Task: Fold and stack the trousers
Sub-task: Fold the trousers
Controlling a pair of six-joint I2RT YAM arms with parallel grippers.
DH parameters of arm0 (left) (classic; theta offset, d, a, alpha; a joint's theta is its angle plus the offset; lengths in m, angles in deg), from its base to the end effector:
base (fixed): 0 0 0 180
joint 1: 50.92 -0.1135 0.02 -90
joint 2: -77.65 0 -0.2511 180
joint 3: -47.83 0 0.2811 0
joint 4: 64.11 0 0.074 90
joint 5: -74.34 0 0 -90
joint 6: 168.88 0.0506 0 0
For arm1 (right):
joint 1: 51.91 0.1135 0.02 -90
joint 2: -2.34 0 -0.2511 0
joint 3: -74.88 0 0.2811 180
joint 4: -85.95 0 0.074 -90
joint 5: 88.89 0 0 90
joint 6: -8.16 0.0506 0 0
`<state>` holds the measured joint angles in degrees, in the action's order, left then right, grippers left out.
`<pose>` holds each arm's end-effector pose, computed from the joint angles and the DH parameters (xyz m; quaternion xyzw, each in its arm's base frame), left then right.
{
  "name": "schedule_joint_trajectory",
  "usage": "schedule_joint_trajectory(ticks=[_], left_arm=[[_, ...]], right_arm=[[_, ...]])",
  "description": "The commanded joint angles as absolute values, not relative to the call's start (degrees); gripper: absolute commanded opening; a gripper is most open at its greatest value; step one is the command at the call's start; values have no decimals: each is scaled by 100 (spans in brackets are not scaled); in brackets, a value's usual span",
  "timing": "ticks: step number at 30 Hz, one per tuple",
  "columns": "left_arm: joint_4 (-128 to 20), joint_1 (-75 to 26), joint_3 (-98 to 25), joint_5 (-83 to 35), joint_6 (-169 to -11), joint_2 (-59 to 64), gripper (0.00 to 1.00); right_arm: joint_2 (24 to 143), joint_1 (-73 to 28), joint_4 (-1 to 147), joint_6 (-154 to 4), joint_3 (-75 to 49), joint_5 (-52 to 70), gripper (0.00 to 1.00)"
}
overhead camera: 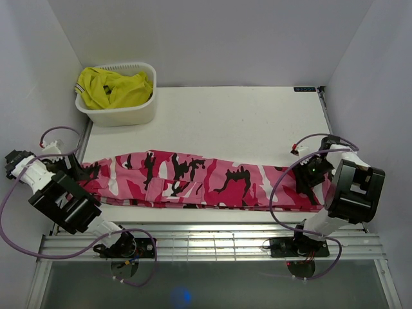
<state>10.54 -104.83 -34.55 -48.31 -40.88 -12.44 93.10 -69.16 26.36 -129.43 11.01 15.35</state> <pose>0.2073 0.2380 0.2113 -0.1140 0.9509 -0.1490 0.2460 0.2726 -0.0716 0.1146 -0.2632 0.9563 0.0882 0.0921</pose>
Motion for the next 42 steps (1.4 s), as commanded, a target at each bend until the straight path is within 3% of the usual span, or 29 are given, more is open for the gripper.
schedule_joint_trajectory(ticks=[1,3,5,12,20,35,37,38,41,42], left_arm=[[1018,-10673,-3665,-5248,-4706,-1042,86],[965,-10708,-3578,-5162,-5013,-876,87],[921,-10709,-3481,-5056,-5128,-761,98],[807,-10709,-2734,-4749,-5400,-488,98],[754,-10753,-2408,-4554,-5866,-769,88],[842,-10770,-2303,-4405,-5875,-2061,83],[929,-10779,-2364,-4580,-5779,-2114,79],[973,-10779,-2416,-4703,-5709,-2140,72],[1105,-10779,-2636,-5247,-5454,-1983,62],[1132,-10779,-2706,-5388,-5410,-1922,54]], right_arm=[[9655,-7114,3459,-13070,1273,526,59],[9866,-7229,3478,-13097,1054,419,58],[10015,-7396,3522,-13158,808,287,58],[10113,-7643,3373,-13167,219,313,61],[9297,-7423,2363,-13070,-423,1490,80],[9102,-6755,1975,-12886,-450,1561,83],[9119,-6676,1984,-12860,-292,1518,83],[9146,-6641,2010,-12860,-213,1491,83],[9225,-6501,2326,-12851,217,1167,81],[9268,-6474,2544,-12851,340,1044,81]])
